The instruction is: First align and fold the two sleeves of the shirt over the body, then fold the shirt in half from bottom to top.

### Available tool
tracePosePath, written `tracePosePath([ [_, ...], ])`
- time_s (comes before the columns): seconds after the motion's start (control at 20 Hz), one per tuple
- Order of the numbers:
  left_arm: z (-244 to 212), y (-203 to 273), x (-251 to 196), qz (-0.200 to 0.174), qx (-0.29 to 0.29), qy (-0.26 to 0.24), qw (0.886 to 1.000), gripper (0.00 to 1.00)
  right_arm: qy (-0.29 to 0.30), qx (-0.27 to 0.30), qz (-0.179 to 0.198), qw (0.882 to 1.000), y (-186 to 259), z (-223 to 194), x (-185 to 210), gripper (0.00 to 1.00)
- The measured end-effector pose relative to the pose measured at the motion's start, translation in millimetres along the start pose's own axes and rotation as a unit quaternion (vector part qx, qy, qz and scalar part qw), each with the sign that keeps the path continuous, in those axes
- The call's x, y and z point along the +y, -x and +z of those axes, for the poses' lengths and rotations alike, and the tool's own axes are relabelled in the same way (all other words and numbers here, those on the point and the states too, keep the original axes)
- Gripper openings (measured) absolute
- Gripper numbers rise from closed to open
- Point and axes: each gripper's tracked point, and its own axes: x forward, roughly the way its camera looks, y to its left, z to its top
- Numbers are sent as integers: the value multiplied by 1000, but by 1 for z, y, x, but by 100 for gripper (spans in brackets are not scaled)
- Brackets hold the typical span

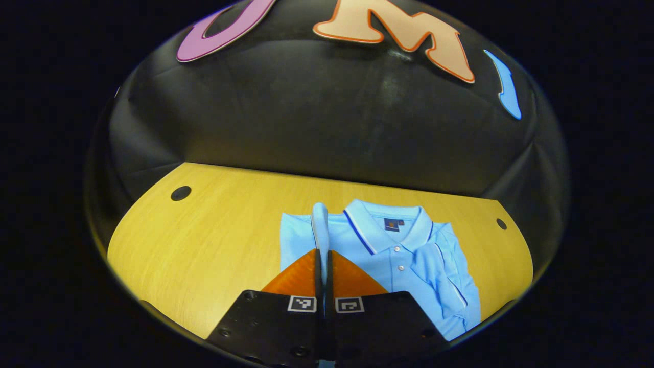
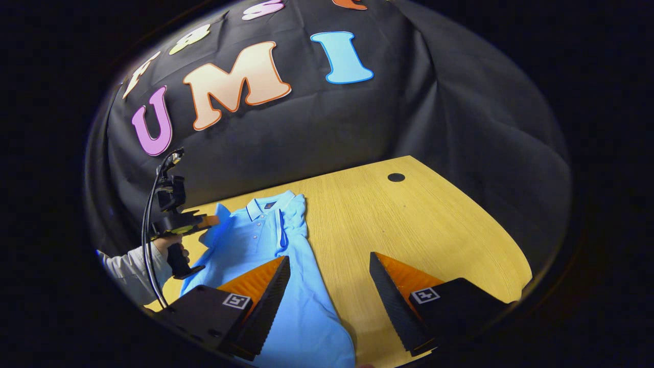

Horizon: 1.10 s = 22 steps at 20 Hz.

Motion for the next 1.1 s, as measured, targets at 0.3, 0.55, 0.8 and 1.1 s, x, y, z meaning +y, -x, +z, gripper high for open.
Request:
tracePosePath([
  [0.3,-26,-7,-35,-10,7,-43,999,0,3,7,-2,1000,0,-4,-14,98],
  [0.55,-35,27,-60,-62,10,-48,997,59,-1,-1,13,1000,-2,0,-7,98],
  [0.8,-8,64,-52,-60,-42,-68,995,96,10,-13,33,999,5,8,2,97],
  [1.1,-4,139,-20,-40,-73,-69,994,96,45,-34,52,997,19,11,11,98],
])
